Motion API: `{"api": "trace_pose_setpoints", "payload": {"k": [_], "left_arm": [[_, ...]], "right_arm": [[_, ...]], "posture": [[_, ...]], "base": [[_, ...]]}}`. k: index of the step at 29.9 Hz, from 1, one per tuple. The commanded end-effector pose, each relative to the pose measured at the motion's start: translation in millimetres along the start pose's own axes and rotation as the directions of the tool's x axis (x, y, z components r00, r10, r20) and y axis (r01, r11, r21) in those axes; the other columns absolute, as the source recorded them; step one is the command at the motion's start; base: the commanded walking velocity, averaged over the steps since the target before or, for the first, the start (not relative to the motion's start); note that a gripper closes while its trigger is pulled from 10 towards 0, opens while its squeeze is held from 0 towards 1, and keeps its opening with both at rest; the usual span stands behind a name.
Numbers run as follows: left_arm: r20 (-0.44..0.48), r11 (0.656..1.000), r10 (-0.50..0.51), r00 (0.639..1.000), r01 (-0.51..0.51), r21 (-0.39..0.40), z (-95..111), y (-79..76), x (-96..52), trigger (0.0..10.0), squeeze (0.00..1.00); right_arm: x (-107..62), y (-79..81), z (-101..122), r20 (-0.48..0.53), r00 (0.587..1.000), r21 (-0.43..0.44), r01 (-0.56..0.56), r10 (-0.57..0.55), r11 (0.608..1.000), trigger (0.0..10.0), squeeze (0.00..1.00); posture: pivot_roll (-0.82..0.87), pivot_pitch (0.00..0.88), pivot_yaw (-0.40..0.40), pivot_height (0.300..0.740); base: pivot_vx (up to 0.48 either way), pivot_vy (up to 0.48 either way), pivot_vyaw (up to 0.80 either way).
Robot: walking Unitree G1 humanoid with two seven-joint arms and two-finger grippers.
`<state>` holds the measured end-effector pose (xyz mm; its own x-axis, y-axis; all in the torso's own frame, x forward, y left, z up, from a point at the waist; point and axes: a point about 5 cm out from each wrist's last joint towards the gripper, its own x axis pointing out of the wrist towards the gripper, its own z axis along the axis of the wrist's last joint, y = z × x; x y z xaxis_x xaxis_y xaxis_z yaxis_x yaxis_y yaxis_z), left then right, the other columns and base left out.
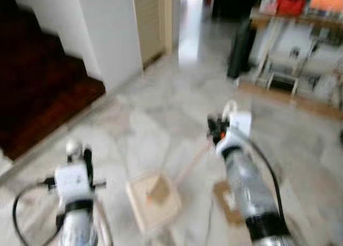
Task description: Sweep floor
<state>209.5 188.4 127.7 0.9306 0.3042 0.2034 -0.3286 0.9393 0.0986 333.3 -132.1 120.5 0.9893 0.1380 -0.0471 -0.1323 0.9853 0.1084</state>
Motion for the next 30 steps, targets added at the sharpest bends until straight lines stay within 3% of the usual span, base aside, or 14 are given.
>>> {"api": "trace_pose_setpoints", "payload": {"k": [1, 9, 20, 30], "left_arm": [[0.04, 1.0, 0.01, 0.999, -0.01, 0.013, 7.3, 3.5, 2.0, 10.0, 0.0], [0.039, 1.0, 0.01, 0.999, -0.011, 0.015, 7.5, 4.2, 1.6, 10.0, 0.0], [0.038, 1.0, 0.008, 0.999, -0.009, 0.018, 8.2, 4.9, 1.7, 10.0, 0.0], [0.034, 1.0, 0.004, 0.999, -0.005, 0.019, 8.0, 5.1, 1.8, 10.0, 0.0]], "right_arm": [[5.1, 8.2, 15.6, 0.062, 0.998, -0.008, -0.026, 0.026, 1.0, 10.0, 0.0], [4.8, 9.7, 14.3, 0.059, 0.998, -0.006, -0.034, 0.035, 0.999, 10.0, 0.0], [4.7, 12.0, 13.4, 0.055, 0.997, -0.002, -0.047, 0.047, 0.999, 10.0, 0.0], [4.6, 13.7, 12.3, 0.049, 0.997, 0.0, -0.054, 0.054, 0.999, 10.0, 0.0]], "posture": [[-0.15, 0.027, 0.019, 0.74], [-0.15, 0.031, 0.02, 0.74], [-0.14, 0.04, 0.022, 0.74], [-0.14, 0.043, 0.022, 0.74]], "base": [[0.0, 0.412, 0.0], [0.0, 0.408, 0.7], [0.0, 0.4, 0.0], [0.0, 0.396, 0.68]]}}
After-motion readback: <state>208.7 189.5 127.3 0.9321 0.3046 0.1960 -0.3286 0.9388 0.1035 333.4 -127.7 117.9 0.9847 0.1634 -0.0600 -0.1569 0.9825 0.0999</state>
